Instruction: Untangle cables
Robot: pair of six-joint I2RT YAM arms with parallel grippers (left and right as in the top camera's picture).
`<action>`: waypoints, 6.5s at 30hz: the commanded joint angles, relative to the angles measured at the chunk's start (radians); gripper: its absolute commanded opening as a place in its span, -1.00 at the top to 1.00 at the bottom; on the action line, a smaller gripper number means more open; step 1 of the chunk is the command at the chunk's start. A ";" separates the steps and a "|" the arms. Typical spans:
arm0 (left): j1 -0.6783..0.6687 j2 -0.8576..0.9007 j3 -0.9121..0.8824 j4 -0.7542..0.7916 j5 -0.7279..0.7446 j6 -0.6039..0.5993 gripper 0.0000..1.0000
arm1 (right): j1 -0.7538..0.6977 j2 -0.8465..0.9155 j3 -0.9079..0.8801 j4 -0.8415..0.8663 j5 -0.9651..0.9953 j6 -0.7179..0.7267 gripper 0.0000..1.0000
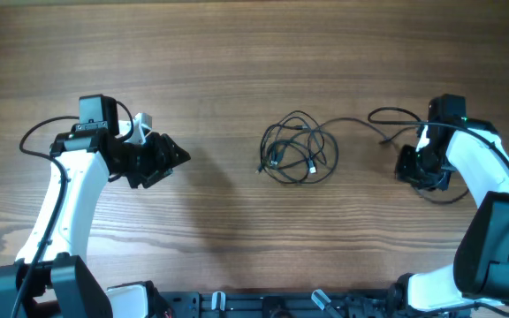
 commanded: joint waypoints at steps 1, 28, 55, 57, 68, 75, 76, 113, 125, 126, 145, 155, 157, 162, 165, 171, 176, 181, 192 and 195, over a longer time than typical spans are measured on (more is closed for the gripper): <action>-0.005 -0.012 0.006 -0.005 -0.002 0.006 -0.11 | 0.004 0.002 0.012 0.002 0.018 0.042 0.91; -0.005 -0.012 0.006 -0.027 -0.002 0.006 -0.11 | -0.256 -0.171 0.754 -0.135 -0.194 0.285 0.91; -0.005 -0.012 0.006 -0.028 -0.002 0.006 -0.11 | -0.259 -0.003 0.718 -0.331 -0.022 0.209 -0.98; -0.005 -0.012 0.006 -0.027 -0.002 0.006 -0.11 | -0.259 0.012 0.718 -0.337 -0.085 0.177 -0.98; -0.005 -0.012 0.006 -0.026 -0.002 0.006 -0.28 | -0.105 0.026 0.713 -0.394 -0.341 -0.047 -0.98; -0.005 -0.012 0.006 -0.027 -0.002 0.006 -0.30 | 0.167 0.026 0.547 -0.283 -0.393 -0.238 -0.99; -0.005 -0.012 0.006 -0.027 -0.002 0.006 -0.30 | 0.198 0.026 0.518 -0.250 -0.391 -0.238 -0.98; -0.040 -0.012 0.006 0.022 0.101 0.005 -0.42 | 0.761 -0.117 0.484 0.280 -0.582 0.072 0.91; -0.299 -0.012 0.006 0.134 0.100 0.005 -0.54 | 0.762 -0.156 0.497 0.446 -0.657 0.177 0.91; -0.315 -0.012 0.006 0.143 0.100 0.005 -0.54 | 0.762 -0.156 0.497 0.445 -0.657 0.178 0.92; -0.480 0.040 0.006 0.330 -0.010 -0.100 0.57 | 0.761 -0.156 0.497 0.457 -0.695 0.188 0.91; -0.361 0.049 0.006 0.125 -0.309 -0.085 0.92 | 0.636 -0.156 0.497 0.167 -0.249 0.186 0.91; -0.275 0.049 0.006 0.080 -0.320 -0.039 0.92 | 0.550 -0.156 0.497 0.052 -0.105 0.253 0.91; -0.013 0.049 0.006 0.030 -0.323 -0.020 0.92 | 0.282 -0.156 0.497 -0.117 0.020 0.311 0.91; 0.154 0.049 0.006 0.019 -0.283 -0.021 0.92 | 0.108 -0.156 0.497 -0.164 0.016 0.309 0.91; 0.466 0.049 0.006 0.012 -0.055 -0.021 0.92 | -0.114 -0.156 0.496 -0.210 -0.088 0.279 0.92; 0.550 0.049 0.006 -0.010 0.022 -0.021 0.92 | -0.107 -0.156 0.496 -0.211 -0.181 0.213 0.91; 0.545 0.049 0.006 -0.010 0.021 -0.021 0.92 | -0.068 -0.156 0.496 -0.206 -0.172 0.205 0.91; 0.658 0.049 0.006 -0.014 -0.051 -0.095 0.92 | -0.167 -0.155 0.471 -0.263 0.270 0.402 0.91; 0.719 0.049 0.006 -0.014 -0.050 -0.147 0.92 | -0.212 -0.154 0.470 -0.255 0.209 0.407 0.91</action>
